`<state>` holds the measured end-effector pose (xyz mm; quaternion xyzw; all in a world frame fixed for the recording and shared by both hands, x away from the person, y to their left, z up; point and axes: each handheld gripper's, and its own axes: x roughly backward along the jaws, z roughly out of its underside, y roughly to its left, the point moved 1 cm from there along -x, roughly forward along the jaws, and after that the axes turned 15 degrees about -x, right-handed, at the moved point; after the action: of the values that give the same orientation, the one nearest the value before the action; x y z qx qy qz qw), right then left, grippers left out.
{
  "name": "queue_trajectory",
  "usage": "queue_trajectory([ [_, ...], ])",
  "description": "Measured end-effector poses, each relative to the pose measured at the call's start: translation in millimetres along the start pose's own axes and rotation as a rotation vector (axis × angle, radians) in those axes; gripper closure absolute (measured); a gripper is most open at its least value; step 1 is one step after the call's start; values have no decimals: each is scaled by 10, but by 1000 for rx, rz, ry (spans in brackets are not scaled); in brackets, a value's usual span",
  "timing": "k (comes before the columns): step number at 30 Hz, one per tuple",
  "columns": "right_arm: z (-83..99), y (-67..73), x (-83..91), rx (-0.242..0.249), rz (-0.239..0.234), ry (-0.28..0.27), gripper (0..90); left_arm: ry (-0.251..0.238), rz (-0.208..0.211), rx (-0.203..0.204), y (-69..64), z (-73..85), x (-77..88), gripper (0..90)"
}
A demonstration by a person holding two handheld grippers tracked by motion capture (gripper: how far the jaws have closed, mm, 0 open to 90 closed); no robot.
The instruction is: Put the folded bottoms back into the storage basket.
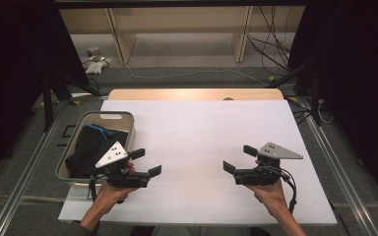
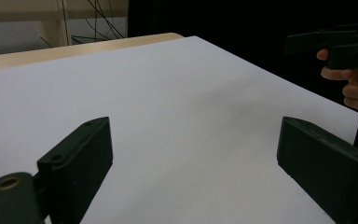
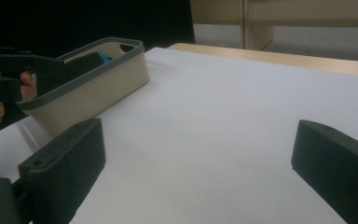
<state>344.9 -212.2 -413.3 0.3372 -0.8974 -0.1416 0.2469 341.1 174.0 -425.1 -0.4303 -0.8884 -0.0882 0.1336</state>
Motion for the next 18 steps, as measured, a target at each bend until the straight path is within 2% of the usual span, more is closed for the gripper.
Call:
queue_trajectory([
  [2,12,5,12,5,-1,-1,37,2,12,10,-22,22,-6,94],
  [5,32,9,35,12,0,-8,37,18,6,-21,-65,42,-8,75],
  [8,60,8,56,14,2,-10,37,14,0,-31,-96,48,3,63],
  [18,150,6,117,12,0,-14,35,11,-25,-37,-91,86,41,11],
])
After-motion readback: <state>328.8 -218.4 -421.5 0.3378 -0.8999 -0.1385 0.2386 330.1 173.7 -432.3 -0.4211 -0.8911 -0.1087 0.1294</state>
